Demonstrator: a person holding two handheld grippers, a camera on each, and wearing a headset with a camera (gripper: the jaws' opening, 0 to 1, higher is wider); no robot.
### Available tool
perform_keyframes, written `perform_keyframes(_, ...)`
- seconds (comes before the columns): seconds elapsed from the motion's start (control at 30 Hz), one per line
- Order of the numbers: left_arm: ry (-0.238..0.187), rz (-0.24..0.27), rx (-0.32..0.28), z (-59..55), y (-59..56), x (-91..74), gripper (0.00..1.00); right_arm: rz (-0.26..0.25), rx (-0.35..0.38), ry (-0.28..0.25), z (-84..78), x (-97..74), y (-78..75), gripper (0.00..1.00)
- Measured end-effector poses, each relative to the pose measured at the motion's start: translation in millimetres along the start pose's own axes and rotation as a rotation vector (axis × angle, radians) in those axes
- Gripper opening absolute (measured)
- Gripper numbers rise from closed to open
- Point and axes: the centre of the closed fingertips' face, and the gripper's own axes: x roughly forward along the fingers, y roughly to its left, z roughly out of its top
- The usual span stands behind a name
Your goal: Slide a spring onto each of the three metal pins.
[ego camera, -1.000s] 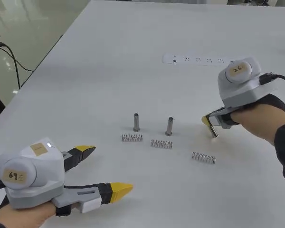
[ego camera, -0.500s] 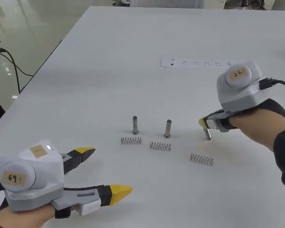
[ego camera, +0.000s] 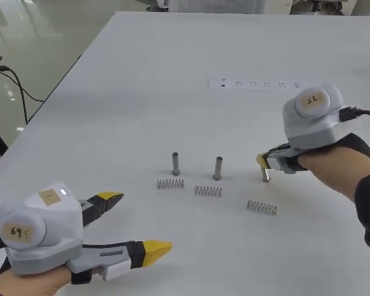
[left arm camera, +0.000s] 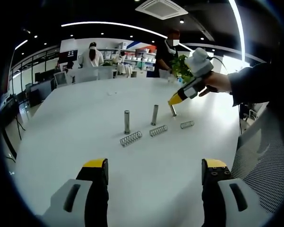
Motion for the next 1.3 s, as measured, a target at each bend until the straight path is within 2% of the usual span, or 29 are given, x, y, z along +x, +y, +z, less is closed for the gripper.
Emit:
perform_keyframes(0.37,0.001,-0.001,0.003,0.2,-1.2,-0.4,0.80,0.009,0.007,-0.027,-1.0,-2.0,2.3,0.10)
perform_keyframes(0.83,0.000,-0.003,0.005,1.4,-2.3,-0.7,0.80,0.022,-0.006,-0.087,1.8,-5.6,6.7,0.10)
perform_keyframes(1.3,0.000,-0.006,0.004,1.4,-3.8,-0.3,0.79,0.020,0.023,-0.087,-4.0,-11.8,6.2,0.10)
